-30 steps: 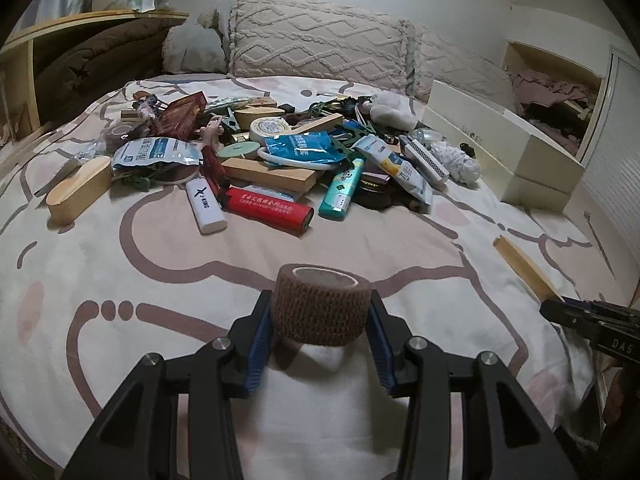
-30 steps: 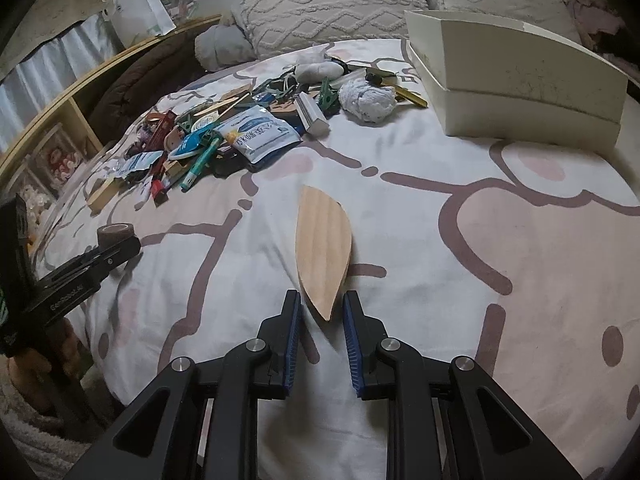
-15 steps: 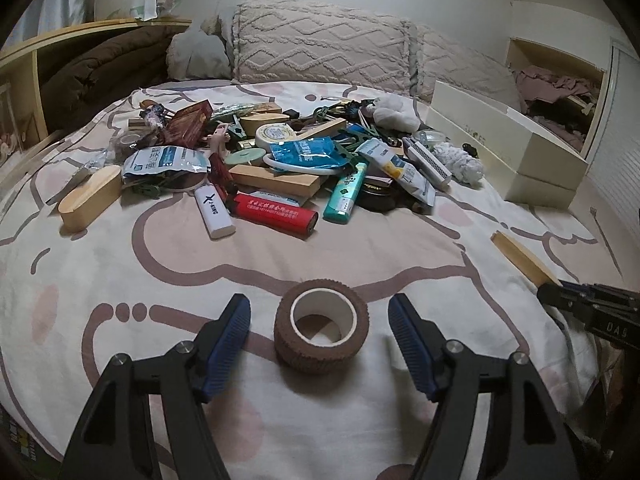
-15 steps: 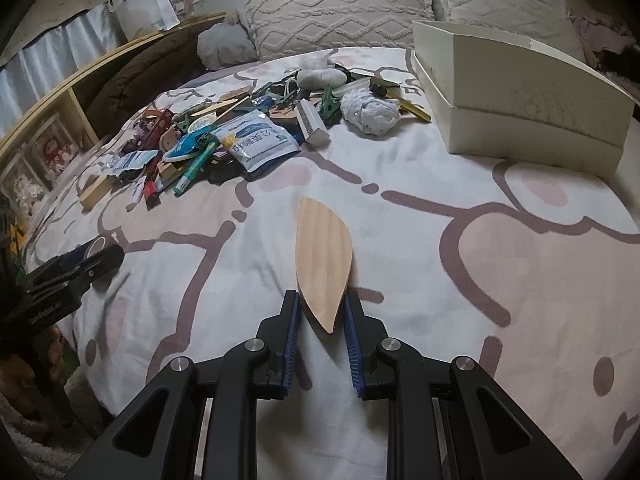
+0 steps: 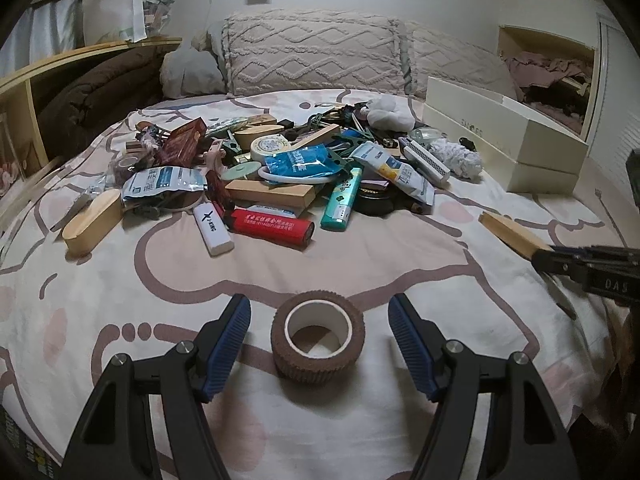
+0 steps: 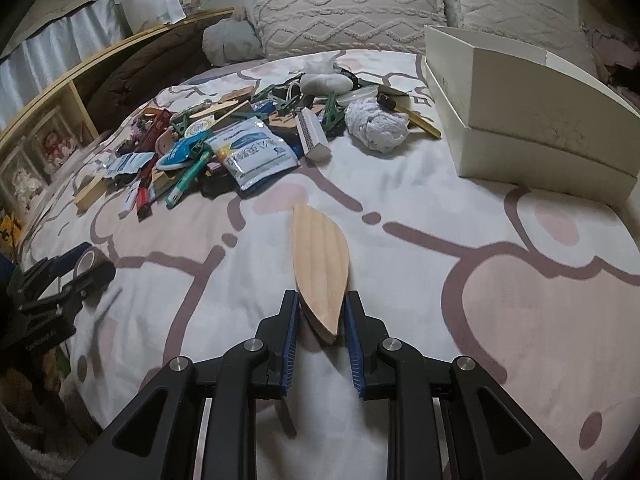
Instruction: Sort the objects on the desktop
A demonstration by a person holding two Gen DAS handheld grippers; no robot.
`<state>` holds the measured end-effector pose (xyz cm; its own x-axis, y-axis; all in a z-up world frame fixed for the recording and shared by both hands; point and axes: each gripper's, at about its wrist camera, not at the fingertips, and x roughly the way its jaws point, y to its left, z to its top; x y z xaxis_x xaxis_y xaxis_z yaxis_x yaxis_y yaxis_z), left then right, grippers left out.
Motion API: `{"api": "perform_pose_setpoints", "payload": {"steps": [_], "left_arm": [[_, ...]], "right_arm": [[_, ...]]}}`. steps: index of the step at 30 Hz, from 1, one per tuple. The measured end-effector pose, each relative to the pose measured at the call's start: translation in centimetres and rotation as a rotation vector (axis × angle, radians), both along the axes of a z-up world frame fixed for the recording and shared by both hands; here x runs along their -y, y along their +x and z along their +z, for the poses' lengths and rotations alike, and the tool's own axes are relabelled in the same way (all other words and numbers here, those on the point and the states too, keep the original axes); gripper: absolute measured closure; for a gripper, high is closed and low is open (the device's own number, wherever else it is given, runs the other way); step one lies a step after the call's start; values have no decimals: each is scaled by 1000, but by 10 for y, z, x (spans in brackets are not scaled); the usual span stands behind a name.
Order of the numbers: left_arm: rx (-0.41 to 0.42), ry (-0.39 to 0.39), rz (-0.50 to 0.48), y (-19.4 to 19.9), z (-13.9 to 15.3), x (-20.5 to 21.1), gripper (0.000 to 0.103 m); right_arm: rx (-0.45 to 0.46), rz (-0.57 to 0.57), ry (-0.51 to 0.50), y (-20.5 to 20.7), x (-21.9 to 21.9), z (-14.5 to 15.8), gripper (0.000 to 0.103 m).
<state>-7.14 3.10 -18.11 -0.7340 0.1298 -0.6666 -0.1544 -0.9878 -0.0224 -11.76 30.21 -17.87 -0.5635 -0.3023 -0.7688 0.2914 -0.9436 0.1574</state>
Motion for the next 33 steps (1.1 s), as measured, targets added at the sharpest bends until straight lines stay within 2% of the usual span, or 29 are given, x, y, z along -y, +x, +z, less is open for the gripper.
{"api": "perform_pose_setpoints", "payload": {"steps": [1, 2, 3, 12, 13, 15, 20, 24, 26, 29, 33], "left_arm": [[-1, 0, 2, 0, 0, 0, 32], [-1, 1, 3, 0, 0, 0, 32], [-1, 3, 4, 0, 0, 0, 32], [-3, 10, 9, -2, 1, 5, 32], [-3, 7, 8, -2, 1, 5, 32], [-2, 4, 4, -3, 1, 5, 32], [-7, -7, -3, -2, 0, 1, 32], [-18, -16, -5, -1, 0, 0, 32], [-24, -15, -9, 0, 0, -1, 32], [-26, -17, -18, 1, -1, -1, 44], [-21, -18, -26, 1, -3, -2, 48]], "right_arm": [[1, 1, -3, -1, 0, 0, 38], [2, 5, -8, -2, 1, 0, 2], [-2, 12, -11, -3, 2, 1, 0], [-5, 5, 45, -17, 10, 0, 1], [-3, 9, 41, -19, 10, -1, 4], [7, 20, 47, -24, 13, -3, 26], [-7, 38, 76, -28, 21, -8, 28], [-27, 48, 73, -28, 23, -10, 53], [-39, 47, 71, -27, 25, -12, 58], [-67, 49, 86, -23, 27, -14, 59], [-110, 45, 88, -19, 27, -16, 59]]}}
